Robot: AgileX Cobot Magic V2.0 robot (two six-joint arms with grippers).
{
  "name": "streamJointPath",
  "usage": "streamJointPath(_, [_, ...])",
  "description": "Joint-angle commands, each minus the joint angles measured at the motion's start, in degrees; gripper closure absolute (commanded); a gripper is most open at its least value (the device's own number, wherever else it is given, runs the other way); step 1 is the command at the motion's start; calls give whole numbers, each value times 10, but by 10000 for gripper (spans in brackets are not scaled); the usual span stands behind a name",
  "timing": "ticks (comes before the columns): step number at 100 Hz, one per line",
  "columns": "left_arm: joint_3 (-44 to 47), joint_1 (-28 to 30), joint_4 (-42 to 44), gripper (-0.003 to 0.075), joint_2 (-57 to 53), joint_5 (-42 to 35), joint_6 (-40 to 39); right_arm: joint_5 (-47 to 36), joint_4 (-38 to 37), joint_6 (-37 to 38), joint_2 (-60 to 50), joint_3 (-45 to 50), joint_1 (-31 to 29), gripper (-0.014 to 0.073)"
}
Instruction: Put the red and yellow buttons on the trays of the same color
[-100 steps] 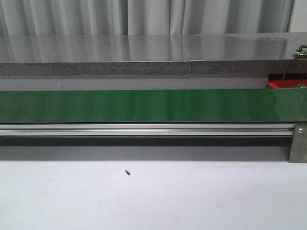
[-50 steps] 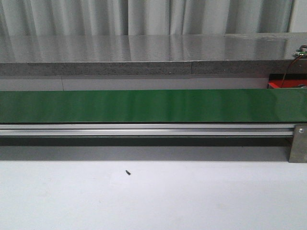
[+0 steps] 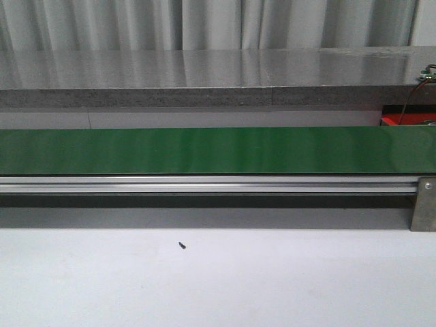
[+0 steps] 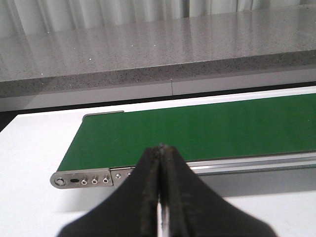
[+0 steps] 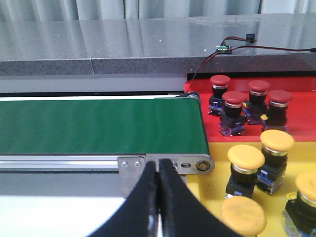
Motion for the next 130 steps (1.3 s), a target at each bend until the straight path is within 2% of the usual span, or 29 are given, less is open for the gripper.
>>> streamJointPath(1, [9, -2, 8, 740, -33, -56, -16, -49, -5, 0, -11, -11, 1, 662])
streamJointPath(10, [33, -2, 52, 740, -63, -63, -76, -49, -5, 0, -11, -11, 1, 662])
streamJointPath(17, [47, -2, 59, 740, -83, -64, -94, -49, -5, 0, -11, -11, 1, 662])
streamJointPath(50, [73, -2, 60, 740, -82, -77, -94, -49, -5, 0, -11, -11, 1, 662])
streamJointPath(62, [93, -2, 62, 740, -82, -110, -94, -49, -5, 0, -11, -11, 1, 662])
streamJointPath(130, [93, -2, 51, 740, -82, -100, -94, -49, -5, 0, -11, -11, 1, 662])
